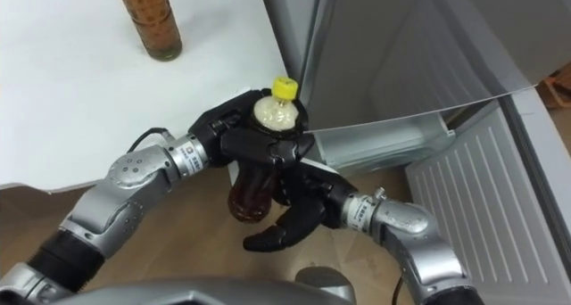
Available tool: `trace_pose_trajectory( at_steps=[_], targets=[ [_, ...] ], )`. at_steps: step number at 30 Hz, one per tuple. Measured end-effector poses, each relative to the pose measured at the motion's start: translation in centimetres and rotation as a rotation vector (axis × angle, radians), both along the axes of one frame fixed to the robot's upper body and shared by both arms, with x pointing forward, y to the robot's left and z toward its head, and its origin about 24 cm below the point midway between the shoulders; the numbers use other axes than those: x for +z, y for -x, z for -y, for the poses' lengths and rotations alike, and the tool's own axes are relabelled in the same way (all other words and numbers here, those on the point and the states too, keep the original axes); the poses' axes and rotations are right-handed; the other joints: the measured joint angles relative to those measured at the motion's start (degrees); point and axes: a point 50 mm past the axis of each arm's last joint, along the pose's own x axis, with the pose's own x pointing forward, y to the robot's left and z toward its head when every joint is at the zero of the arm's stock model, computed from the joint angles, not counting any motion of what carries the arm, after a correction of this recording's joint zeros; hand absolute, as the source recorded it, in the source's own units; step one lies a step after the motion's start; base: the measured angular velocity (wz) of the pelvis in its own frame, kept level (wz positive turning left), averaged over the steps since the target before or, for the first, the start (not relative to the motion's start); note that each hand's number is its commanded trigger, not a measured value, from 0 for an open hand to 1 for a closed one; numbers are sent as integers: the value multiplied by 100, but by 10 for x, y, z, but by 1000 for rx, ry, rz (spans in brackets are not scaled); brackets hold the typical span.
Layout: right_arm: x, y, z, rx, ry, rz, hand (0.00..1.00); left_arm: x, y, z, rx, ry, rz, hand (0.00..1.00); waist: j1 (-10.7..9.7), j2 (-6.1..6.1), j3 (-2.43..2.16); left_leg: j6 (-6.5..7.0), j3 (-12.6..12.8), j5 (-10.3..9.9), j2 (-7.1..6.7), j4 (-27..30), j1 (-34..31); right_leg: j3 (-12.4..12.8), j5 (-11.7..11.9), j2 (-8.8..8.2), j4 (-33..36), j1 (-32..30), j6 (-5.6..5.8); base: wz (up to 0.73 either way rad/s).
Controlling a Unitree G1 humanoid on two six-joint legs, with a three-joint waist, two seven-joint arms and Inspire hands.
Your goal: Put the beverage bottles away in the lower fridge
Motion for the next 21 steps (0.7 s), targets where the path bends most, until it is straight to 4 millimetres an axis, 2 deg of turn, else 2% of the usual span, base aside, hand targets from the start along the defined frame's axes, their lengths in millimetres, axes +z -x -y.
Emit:
trace_pose_trajectory(
  at_steps=[1, 3, 4, 8, 13, 16, 21],
  targets=[
    [0, 0, -1, -9, -16, -14, 49, 0, 0, 0, 0, 1, -1, 100, 5, 5, -1, 0, 0, 0, 3, 0, -31, -2, 12, 1, 0, -33, 1, 0],
    [0, 1, -2, -23, -41, -28, 95, 0, 0, 0, 2, 6, 0, 100, 2, 6, -1, 0, 0, 0, 3, 0, -52, -2, 24, 1, 0, -56, 3, 0],
    [-1, 1, -2, -35, -56, -43, 100, 0, 0, 0, 2, 9, -1, 100, 2, 6, -1, 0, 0, 0, 2, 0, -53, -2, 30, 1, -1, -57, 5, 0],
    [-1, 2, -5, -64, -108, -80, 100, 1, 0, -1, -2, 20, 3, 100, 23, 27, -10, 0, 1, 0, 2, 0, -55, -2, 41, 1, -2, -65, 7, 0],
    [-2, 1, -5, -87, -96, -81, 100, 1, 2, 4, -16, 56, -13, 100, 58, 134, -47, 0, 1, 0, 2, -1, -48, -7, 44, -3, 5, -61, 7, 0],
    [-2, 1, -7, -88, -100, -75, 100, -1, 2, 7, -4, 84, -35, 100, 122, 189, -39, 0, -2, 0, 3, -1, -32, -2, 44, -1, 13, -53, 7, 0],
    [-3, 3, -16, -116, -137, -102, 100, 0, 2, 6, -10, 91, -27, 100, 157, 187, -18, 0, -1, 1, 7, -3, -47, -4, 44, 0, 69, -88, 7, 0]
  ],
)
